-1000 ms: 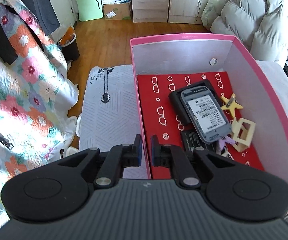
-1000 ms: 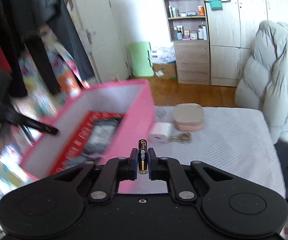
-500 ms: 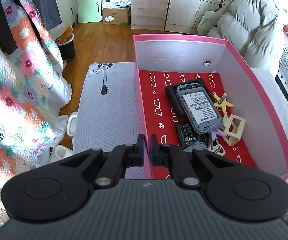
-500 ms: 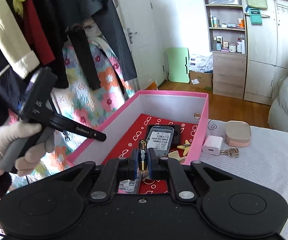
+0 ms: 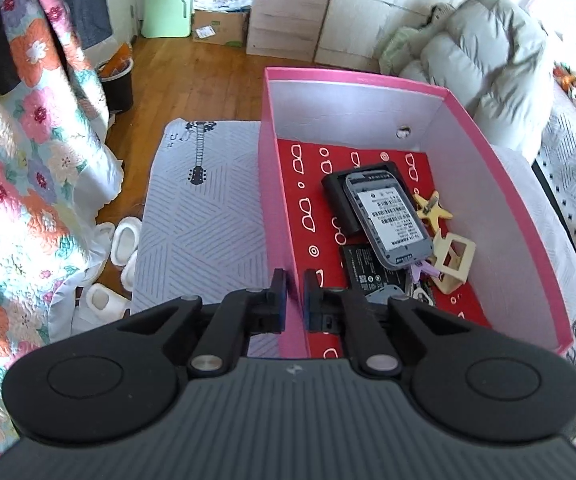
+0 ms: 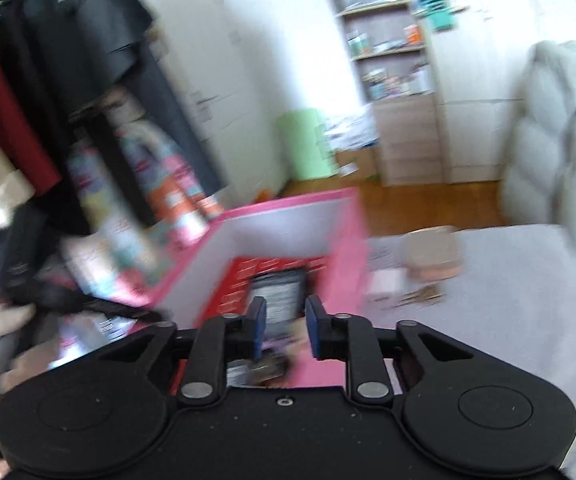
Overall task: Organize rigid objects
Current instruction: 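Return the right tool to the table and grasp the silver keys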
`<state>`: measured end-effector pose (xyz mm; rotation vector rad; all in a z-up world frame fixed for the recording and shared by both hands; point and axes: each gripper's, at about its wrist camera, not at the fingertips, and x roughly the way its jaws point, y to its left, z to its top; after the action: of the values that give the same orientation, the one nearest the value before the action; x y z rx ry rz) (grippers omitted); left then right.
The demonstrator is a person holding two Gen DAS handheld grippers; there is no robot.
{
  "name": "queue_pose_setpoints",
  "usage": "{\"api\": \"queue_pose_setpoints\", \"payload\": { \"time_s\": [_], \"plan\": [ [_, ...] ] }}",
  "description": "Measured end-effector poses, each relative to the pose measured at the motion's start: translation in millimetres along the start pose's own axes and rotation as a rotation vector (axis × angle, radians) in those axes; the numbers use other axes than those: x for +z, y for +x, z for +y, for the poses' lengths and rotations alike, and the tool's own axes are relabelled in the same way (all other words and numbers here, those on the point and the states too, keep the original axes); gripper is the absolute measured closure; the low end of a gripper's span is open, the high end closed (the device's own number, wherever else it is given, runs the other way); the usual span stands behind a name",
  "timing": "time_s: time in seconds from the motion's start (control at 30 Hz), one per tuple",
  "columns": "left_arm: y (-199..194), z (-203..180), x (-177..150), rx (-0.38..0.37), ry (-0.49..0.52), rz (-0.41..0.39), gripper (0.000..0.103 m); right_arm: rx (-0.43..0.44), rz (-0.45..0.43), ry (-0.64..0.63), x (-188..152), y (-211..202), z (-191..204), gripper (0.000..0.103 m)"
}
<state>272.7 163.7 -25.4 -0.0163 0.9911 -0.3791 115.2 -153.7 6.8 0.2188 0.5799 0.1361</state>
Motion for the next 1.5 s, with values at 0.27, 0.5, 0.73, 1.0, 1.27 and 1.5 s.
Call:
{"api": "queue_pose_setpoints", "payload": {
  "time_s": [0.27, 0.5, 0.73, 1.0, 1.27, 1.5],
  "plan": [
    [-1.2, -2.1, -4.3, 0.013, -0.014, -0.027, 0.097, -0.147, 0.102, -0.054, -36.7, 62.6, -45.1, 0.071],
    [-0.4, -1.6, -5.2, 0.01, -0.016, -0.031, 0.097, -0.156, 0.127, -0.169, -21.6, 107.8, -51.1, 0.07],
    [0.6, -6.5, -6.5, 0.032, 0.009, -0.028, 0.097, -0.176, 0.15, -0.133, -5.2, 145.3, -66.5, 0.06],
    [0.6, -6.1, -7.0, 0.024, -0.002, -0.032, 0.097, -0.181, 0.149, -0.137, -10.5, 152.8, -65.7, 0.071],
    [0.3, -5.0, -5.4, 0.027, 0.006, -0.028, 0.097, -0.12, 0.09, -0.096, 0.4, 112.1, -58.1, 0.098],
    [0.0, -4.7, -5.8, 0.029, 0.0, -0.027, 0.097, -0.061, -0.002, -0.09, 18.5, 70.2, -37.9, 0.098]
  ]
}}
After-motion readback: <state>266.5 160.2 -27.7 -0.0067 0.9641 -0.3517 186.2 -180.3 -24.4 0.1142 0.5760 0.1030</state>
